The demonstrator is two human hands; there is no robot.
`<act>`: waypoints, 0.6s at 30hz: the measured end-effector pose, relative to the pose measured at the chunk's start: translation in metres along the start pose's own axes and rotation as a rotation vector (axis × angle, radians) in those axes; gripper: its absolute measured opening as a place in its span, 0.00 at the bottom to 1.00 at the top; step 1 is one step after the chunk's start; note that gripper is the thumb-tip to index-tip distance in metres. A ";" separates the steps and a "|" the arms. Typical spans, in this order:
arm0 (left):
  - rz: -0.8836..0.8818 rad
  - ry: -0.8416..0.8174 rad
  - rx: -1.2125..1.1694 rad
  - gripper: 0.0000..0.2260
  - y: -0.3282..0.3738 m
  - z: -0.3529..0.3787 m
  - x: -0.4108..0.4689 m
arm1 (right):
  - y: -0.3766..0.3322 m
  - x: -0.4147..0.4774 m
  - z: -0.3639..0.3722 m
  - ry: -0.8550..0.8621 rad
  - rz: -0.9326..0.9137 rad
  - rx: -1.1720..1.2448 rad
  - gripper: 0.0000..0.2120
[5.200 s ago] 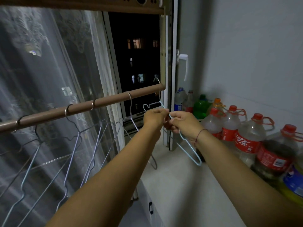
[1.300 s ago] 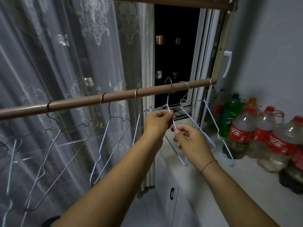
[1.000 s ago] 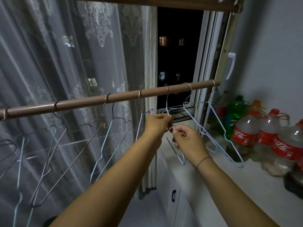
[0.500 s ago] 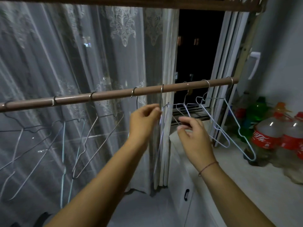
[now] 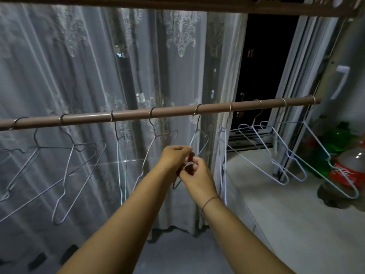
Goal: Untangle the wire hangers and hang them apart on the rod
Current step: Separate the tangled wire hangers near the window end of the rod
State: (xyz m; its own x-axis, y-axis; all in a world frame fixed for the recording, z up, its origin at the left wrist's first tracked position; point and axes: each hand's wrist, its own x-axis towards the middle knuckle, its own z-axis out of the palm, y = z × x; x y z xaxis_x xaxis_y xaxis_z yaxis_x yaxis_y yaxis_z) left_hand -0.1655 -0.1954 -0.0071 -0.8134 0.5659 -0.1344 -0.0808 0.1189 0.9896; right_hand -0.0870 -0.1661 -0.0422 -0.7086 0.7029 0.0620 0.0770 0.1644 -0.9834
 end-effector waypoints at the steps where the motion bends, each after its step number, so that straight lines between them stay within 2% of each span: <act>1: -0.022 -0.023 -0.025 0.10 0.000 0.000 0.001 | 0.000 0.000 0.002 0.008 -0.003 -0.004 0.19; 6: -0.039 -0.045 -0.105 0.08 0.006 0.003 0.015 | -0.004 0.002 0.002 0.037 -0.056 0.001 0.23; 9: -0.058 -0.007 -0.198 0.05 0.015 0.012 0.021 | -0.008 0.007 -0.001 0.075 -0.094 0.006 0.22; 18: -0.143 0.110 -0.299 0.08 0.030 0.036 0.050 | 0.004 0.028 -0.010 0.142 -0.094 0.057 0.18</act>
State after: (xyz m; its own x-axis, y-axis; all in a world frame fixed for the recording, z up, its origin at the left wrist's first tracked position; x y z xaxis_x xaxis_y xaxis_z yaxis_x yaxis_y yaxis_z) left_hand -0.1879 -0.1341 0.0143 -0.8374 0.4676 -0.2830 -0.3508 -0.0628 0.9343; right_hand -0.0996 -0.1385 -0.0429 -0.6044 0.7776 0.1732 -0.0271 0.1972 -0.9800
